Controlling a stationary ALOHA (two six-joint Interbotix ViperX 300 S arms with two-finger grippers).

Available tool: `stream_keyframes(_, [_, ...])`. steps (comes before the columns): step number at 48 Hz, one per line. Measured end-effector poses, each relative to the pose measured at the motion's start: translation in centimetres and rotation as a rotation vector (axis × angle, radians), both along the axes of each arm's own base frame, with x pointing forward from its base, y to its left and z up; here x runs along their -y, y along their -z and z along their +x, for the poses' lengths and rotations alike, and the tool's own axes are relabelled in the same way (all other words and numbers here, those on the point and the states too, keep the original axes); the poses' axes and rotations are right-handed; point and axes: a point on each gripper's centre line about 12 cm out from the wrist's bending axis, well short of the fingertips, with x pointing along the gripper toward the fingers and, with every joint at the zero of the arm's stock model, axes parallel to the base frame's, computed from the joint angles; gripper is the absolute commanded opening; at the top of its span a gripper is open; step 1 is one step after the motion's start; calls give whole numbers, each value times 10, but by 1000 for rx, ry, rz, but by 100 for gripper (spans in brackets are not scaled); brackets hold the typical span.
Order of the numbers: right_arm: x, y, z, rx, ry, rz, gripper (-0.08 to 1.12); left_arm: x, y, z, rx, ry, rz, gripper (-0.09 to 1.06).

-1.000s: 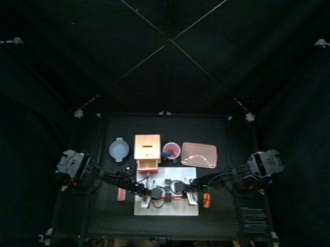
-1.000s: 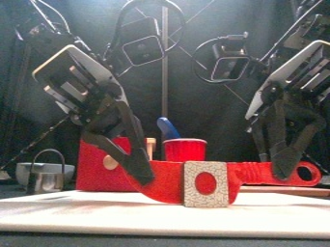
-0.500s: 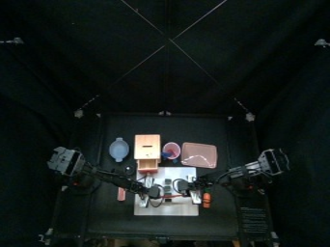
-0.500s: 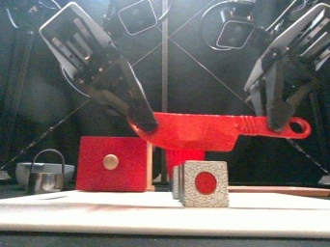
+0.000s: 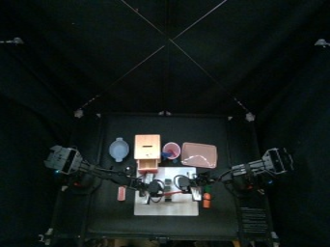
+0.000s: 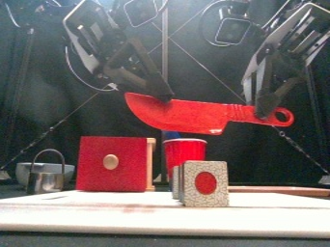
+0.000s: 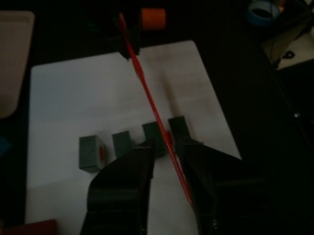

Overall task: Place sushi on board then cut the sushi with the knife then place the pieces on the plate
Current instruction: Cut the sushi into 4 pieces

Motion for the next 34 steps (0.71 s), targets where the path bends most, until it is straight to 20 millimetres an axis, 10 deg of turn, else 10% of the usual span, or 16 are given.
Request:
stream_keyframes(18, [-4, -7, -15, -69, 24, 94, 43, -6, -22, -2, 174, -40, -48, 81])
stream_keyframes(34, [4, -20, -60, -162, 372, 550, 43, -11, -25, -16, 266, -48, -56, 81])
